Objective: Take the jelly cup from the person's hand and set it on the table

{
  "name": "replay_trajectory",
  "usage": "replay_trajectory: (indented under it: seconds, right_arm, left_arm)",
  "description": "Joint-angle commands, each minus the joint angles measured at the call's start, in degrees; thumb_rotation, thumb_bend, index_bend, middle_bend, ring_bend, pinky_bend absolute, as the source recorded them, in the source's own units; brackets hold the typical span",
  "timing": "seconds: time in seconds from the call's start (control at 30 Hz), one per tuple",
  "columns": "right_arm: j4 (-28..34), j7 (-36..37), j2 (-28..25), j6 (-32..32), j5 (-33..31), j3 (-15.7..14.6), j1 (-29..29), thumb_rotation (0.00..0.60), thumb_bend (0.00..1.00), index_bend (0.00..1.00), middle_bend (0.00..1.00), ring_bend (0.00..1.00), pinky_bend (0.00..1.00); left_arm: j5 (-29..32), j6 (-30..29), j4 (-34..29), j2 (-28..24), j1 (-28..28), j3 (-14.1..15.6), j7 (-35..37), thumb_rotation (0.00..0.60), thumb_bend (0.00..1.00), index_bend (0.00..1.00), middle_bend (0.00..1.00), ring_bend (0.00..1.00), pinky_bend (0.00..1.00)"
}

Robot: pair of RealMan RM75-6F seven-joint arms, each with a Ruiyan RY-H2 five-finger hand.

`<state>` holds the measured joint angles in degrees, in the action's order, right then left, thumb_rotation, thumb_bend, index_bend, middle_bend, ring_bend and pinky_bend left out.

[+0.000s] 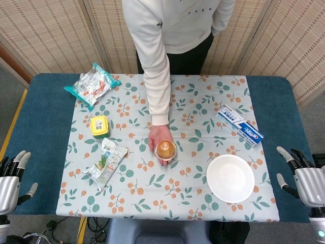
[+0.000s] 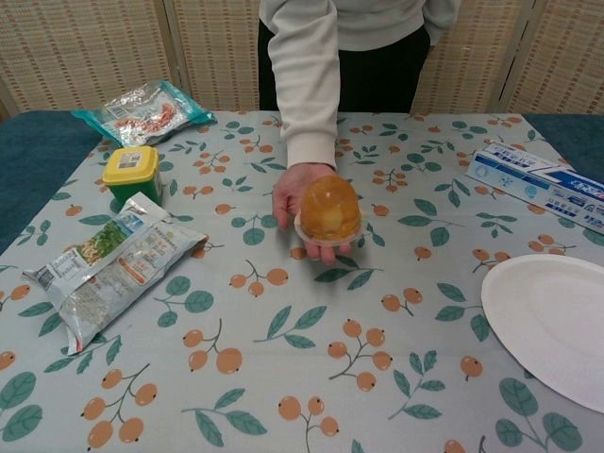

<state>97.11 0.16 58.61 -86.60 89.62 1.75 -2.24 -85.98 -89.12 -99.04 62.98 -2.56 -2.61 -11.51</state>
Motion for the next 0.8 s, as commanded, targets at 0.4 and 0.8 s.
replay_trajectory:
  seconds: [0.4,0.8]
  right_arm:
    - [0.0,0.3,-0.2,-0.6,0.2,-0.2,0.5,0.600,0.37,0.13,0.27,0.13,0.37]
    - [3.5,-2.8,-2.4,2.0,2.5,0.9,-2.7,0.600,0.36,0.13,0.27,0.13,0.37]
  left_arm:
    - [-0.3,-0.1,-0.2,0.0,0.0,0.0,-0.2,0.600,0.28,0.05,0.04,0.11,0.06]
    - [-0.4,-0.3,-0.4,-0.3,0.0,-0.2,-0.1,0.600,0.28,0.05,0.04,0.11,0.06]
